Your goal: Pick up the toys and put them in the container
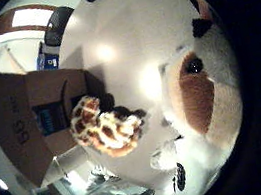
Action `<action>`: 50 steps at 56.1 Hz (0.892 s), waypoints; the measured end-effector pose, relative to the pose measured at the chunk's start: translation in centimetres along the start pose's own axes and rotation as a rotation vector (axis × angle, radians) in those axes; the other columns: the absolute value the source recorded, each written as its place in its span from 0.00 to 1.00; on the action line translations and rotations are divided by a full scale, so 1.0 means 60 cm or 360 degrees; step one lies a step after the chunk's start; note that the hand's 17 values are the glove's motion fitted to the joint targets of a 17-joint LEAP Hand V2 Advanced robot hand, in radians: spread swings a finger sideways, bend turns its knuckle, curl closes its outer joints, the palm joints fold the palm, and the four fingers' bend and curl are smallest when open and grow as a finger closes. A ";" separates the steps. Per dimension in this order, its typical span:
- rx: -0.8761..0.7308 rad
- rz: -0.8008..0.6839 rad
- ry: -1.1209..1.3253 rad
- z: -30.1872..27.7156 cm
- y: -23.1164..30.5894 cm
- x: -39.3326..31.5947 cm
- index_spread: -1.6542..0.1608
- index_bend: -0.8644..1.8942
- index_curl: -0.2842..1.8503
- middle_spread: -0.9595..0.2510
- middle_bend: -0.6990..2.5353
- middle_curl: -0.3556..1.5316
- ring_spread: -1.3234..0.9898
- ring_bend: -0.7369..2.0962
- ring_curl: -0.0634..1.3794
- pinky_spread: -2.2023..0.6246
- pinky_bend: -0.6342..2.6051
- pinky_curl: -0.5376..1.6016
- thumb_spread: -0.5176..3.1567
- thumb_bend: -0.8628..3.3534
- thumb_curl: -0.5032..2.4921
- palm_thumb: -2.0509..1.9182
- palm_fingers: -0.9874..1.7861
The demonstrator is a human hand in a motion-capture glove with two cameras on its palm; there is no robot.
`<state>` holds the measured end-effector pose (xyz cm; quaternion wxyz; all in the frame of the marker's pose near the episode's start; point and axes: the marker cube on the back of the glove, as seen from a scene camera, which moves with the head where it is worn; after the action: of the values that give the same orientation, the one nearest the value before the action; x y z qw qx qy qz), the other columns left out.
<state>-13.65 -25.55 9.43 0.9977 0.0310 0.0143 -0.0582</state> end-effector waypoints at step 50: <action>0.0536 -0.0622 0.0210 -0.366 0.149 -0.494 0.67 0.54 0.12 0.55 0.54 0.72 0.44 0.86 0.47 0.60 0.59 0.66 0.22 0.26 0.52 0.66 0.56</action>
<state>-42.59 -11.88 -10.98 0.9452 0.1971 0.0751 -0.2491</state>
